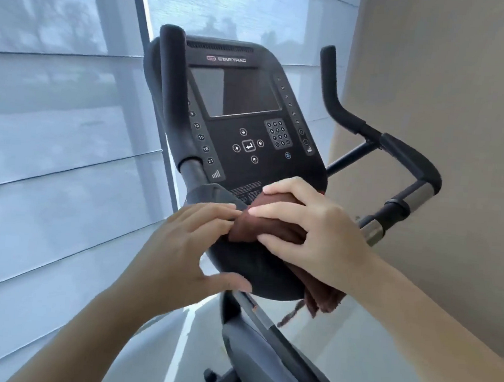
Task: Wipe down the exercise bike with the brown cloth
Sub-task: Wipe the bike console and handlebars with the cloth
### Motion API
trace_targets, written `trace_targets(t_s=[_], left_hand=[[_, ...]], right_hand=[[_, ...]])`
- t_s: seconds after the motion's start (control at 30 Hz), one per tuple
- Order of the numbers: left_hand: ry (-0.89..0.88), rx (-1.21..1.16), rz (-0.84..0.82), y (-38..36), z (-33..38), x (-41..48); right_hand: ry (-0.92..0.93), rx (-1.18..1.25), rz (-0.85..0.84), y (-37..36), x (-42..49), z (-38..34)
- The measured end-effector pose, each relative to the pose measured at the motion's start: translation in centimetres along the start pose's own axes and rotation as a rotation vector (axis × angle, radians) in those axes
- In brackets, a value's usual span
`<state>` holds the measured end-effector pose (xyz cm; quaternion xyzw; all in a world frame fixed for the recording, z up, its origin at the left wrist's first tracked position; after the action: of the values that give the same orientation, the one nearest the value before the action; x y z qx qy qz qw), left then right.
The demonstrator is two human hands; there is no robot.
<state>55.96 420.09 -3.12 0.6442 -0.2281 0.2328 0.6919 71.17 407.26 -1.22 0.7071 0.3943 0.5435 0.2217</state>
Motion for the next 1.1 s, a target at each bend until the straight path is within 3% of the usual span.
trace_targets(t_s=[0.2,0.3,0.4,0.6,0.9,1.1], left_hand=[[0.127,-0.104,0.078,-0.6,1.2,-0.8],[0.123,-0.131,0.095,-0.7,0.8,-0.7],[0.101,-0.067,0.109,-1.1,0.3,-0.4],[0.117,-0.036,0.231,-2.4,0.2,-0.3],[0.08,-0.029,0.265,-2.5,0.0,-0.6],[0.09,0.092,0.171,-1.7,1.7,-0.6]], right_hand=[[0.085,-0.01,-0.143,2.7,-3.6,2.8],[0.104,-0.096,-0.086,2.7,-4.4,2.8],[0.026,0.01,-0.024,1.7,-2.5,1.3],[-0.058,-0.167,0.175,-0.9,-2.5,-1.6],[-0.118,-0.273,0.24,-0.6,-7.8,-2.4],[-0.116,-0.115,0.291,0.5,-8.9,-1.1]])
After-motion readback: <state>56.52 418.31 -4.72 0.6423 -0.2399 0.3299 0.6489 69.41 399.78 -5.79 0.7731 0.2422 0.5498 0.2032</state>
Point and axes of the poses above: each hand's wrist, its own x-axis towards the middle knuckle, its own y-axis out of the back of the hand, z = x × y, the point moved 1 cm from there along x, towards the middle knuckle, and after that the axes turned 2 degrees about -z, right-handed, at the moved point
